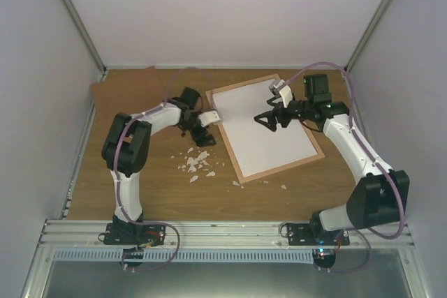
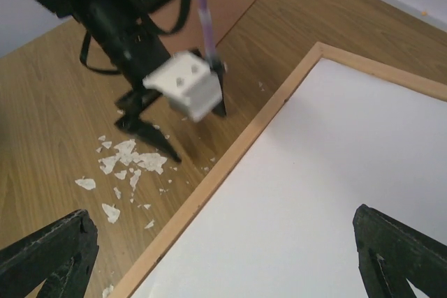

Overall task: Put the photo into the frame
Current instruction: Move the photo frame to the center of the board, then move the photo frame item to the center of the board.

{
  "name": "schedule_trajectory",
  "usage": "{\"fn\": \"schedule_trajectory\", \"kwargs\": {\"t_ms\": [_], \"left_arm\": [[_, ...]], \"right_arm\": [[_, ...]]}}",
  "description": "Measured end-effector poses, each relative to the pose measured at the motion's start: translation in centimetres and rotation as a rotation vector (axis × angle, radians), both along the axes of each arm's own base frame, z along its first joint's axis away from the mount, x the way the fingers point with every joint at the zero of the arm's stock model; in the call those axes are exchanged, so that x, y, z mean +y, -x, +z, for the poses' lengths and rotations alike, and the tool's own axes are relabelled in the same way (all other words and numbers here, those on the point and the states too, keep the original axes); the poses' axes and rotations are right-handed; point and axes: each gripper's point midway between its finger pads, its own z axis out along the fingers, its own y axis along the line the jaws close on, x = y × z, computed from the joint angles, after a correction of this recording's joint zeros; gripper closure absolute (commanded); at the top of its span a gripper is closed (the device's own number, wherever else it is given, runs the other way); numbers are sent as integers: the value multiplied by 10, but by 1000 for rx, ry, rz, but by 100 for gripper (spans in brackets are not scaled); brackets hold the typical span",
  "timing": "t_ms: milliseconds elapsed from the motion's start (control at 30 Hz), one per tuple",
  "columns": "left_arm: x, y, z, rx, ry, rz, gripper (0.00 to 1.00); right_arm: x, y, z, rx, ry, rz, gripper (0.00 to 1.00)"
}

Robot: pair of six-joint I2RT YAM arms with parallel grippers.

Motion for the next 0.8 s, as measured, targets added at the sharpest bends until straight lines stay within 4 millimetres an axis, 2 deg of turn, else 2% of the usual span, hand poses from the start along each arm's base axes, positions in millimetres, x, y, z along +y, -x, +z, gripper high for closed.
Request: {"fn": "schedule_trajectory", "kwargs": {"t_ms": [33,133,233,367,433,533,667,800], "left_arm": [[13,-6,4,1,6,39,8],[68,-37,22,-28,23,193,8],[143,-67,35,-67,16,377,8],[226,-87,37,-85,-20,563,8],[253,-91,35,-85,-35,622,9],[278,-91,22,-57,-58,674,10],[282,-82,-5,13,-79,678,12],[281,-80,-10,14,-81,661,13]], "right_arm": [[1,-2,-1,6,-3,-4,0],[10,-5,-4,18,-8,3,0],[26,-10,-8,29,-13,26,0],[52,-15,-19,66,-18,55,0],[64,-17,-25,88,-22,69,0],[82,-18,-34,118,-25,95,0],[101,-19,-39,138,-27,123,0],[110,-21,-35,135,-35,137,0]]}}
